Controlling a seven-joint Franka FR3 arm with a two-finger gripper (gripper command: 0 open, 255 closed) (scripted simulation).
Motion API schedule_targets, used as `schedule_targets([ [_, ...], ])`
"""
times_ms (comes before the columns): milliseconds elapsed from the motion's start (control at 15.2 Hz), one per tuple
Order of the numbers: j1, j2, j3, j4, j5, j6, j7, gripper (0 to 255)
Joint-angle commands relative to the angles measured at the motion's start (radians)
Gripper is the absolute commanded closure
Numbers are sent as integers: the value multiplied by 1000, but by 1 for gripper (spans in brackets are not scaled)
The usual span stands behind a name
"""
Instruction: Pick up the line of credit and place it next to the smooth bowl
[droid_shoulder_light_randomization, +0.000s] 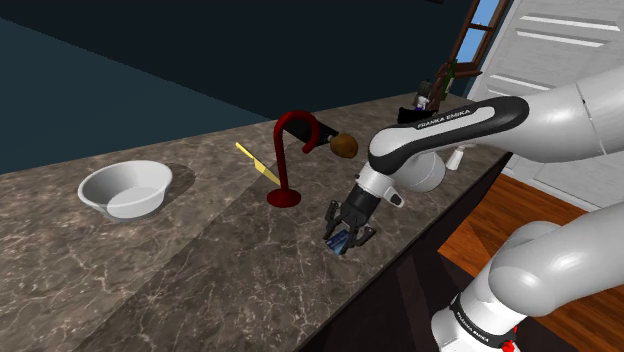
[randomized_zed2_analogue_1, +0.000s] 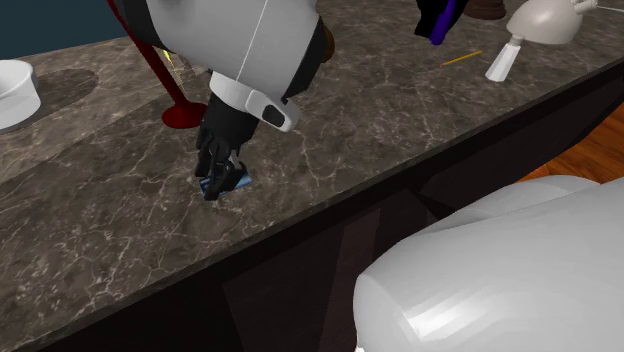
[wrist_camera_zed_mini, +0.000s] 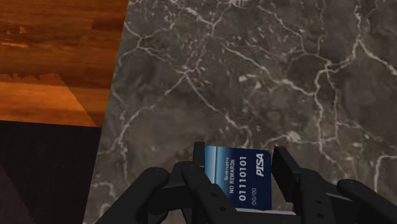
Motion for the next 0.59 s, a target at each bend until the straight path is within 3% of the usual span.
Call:
schedule_targets([
  [0, -3, -31, -4, 3, -18, -29, 25, 255],
  [528, -19, -122, -26, 45, -87, -142, 112, 255],
])
